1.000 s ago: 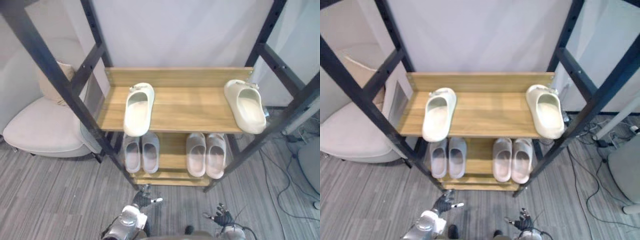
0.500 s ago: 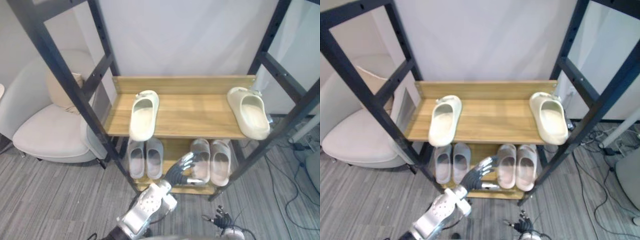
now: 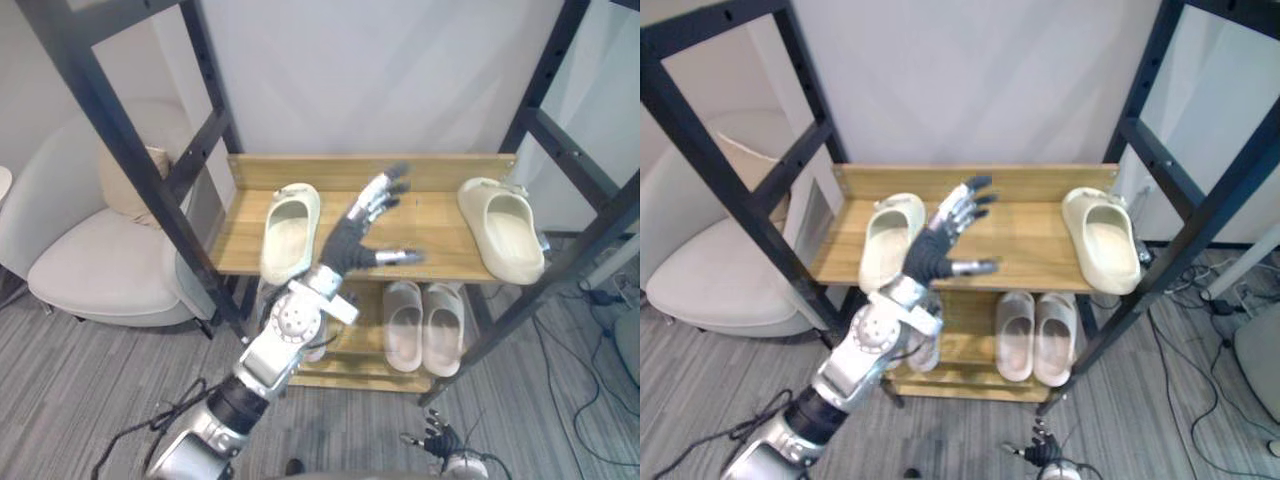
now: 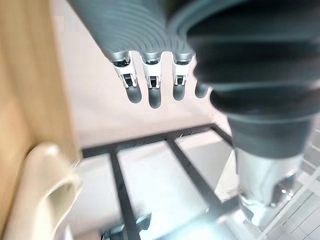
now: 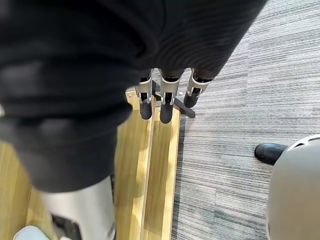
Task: Organize the slippers on the shoe rack
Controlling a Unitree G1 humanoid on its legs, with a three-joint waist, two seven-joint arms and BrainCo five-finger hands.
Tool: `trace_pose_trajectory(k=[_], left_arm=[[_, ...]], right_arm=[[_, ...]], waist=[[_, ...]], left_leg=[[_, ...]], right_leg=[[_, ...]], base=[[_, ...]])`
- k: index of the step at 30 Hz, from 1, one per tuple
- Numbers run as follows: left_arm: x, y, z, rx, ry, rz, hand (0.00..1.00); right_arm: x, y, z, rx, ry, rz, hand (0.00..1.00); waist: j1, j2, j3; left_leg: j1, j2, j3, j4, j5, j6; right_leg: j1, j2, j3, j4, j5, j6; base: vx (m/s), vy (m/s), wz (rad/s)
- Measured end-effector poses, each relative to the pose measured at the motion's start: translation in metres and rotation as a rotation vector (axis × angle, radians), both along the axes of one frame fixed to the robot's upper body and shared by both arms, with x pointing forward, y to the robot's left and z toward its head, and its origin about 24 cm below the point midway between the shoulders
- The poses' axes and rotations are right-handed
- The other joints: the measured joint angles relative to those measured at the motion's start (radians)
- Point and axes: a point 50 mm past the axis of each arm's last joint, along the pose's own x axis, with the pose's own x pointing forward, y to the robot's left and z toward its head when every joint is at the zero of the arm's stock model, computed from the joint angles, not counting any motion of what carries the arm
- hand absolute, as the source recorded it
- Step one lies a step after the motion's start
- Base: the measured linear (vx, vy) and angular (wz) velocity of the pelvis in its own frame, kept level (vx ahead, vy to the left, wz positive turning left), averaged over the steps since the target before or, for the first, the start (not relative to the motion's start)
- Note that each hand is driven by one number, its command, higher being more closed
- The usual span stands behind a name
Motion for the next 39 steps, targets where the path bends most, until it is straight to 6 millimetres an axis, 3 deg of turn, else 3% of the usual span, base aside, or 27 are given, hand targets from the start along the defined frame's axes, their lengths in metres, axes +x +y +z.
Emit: trace_pose_trajectory(k=[5, 14, 23, 39], left_arm=[[0.03, 0.019, 0.015, 0.007, -0.019, 0.138, 0.0], [0.076, 0.079, 0.007, 0.201, 0.051, 0.397, 0.0], [0.083, 0.126, 0.022, 0.33, 0.003, 0.562, 0.0], [0.082, 0.154, 0.032, 0.547, -0.089, 0.704, 0.0]], right_arm=[[0.002, -0.001, 0.001, 0.002, -0.004, 0.007, 0.0], [0.006, 0.0, 0.001, 0.009, -0.008, 0.014, 0.0], [0.005, 0.0, 0.001, 0.012, -0.006, 0.006, 0.0], [0.002, -0.001, 0.004, 0.021, -0.027, 0.016, 0.0]], waist=[[-0.015, -0.002, 0.0], [-0.041, -0.009, 0.007], [-0.042, -0.008, 0.016], [-0.032, -0.002, 0.025]], left_leg=[[-0.008, -0.007, -0.003, 0.0, 0.001, 0.002], [-0.021, -0.009, -0.014, -0.001, 0.002, 0.002], [-0.033, -0.011, -0.029, -0.001, 0.002, 0.002], [-0.025, -0.009, -0.025, -0.011, 0.001, 0.001]], right_leg=[[-0.012, -0.003, -0.002, 0.008, -0.005, 0.003], [-0.015, 0.0, -0.014, -0.014, 0.001, -0.003], [-0.015, 0.0, -0.022, -0.027, 0.004, -0.006], [-0.015, 0.001, -0.012, -0.024, 0.002, -0.007]], base=[[0.0, 0.0, 0.0], [0.02, -0.004, 0.01], [0.01, -0.003, 0.02], [0.0, 0.0, 0.0]])
